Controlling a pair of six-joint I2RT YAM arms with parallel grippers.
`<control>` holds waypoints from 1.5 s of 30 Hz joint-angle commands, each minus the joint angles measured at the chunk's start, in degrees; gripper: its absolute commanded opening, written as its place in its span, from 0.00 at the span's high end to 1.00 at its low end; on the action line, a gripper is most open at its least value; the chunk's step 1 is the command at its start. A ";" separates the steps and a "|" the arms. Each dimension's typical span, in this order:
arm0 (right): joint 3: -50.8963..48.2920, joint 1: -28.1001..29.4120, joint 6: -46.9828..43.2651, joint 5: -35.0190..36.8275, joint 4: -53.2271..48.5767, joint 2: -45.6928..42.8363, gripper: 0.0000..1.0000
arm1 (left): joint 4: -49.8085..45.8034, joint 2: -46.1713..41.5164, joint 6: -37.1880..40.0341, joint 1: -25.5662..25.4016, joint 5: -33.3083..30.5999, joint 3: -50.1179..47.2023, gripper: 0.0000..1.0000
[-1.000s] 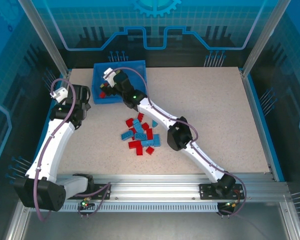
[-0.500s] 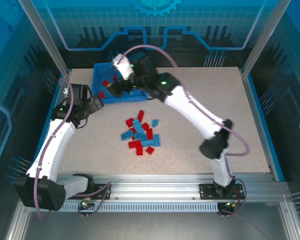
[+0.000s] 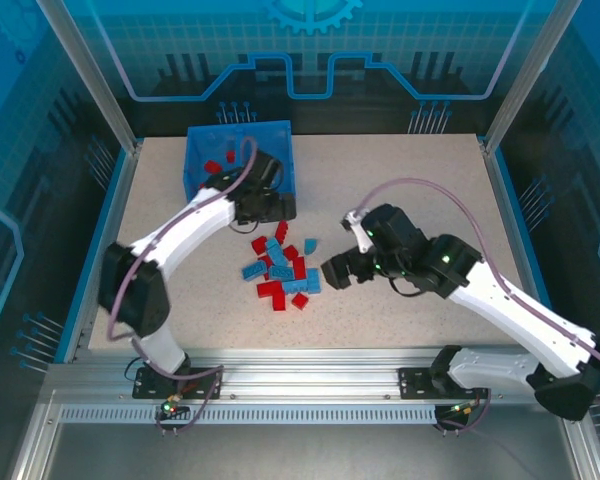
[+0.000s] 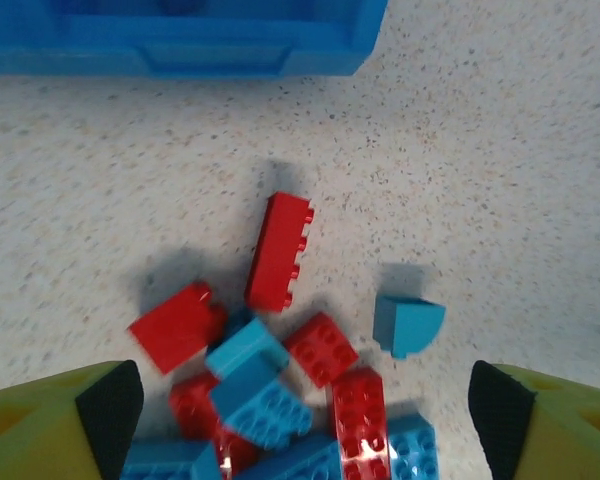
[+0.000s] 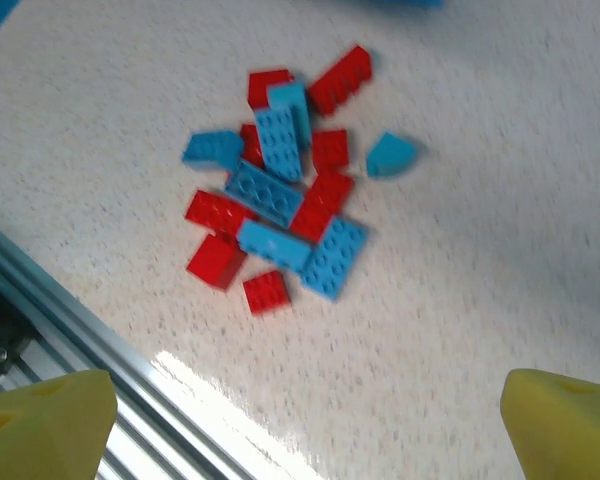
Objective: Sort the legos into containers by color
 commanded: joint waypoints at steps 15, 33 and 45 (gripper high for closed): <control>-6.13 -1.03 7.08 6.51 -4.04 -15.93 0.00 | -8.43 8.48 -20.21 -4.57 -7.67 -2.79 0.28; -4.20 -1.36 7.63 2.54 -4.45 -12.26 0.00 | -6.04 11.79 -26.32 -5.97 -5.61 -6.29 0.56; -5.09 -1.36 9.66 1.24 -4.22 -13.89 0.00 | -7.59 9.31 -26.66 -5.94 -7.64 -4.87 0.73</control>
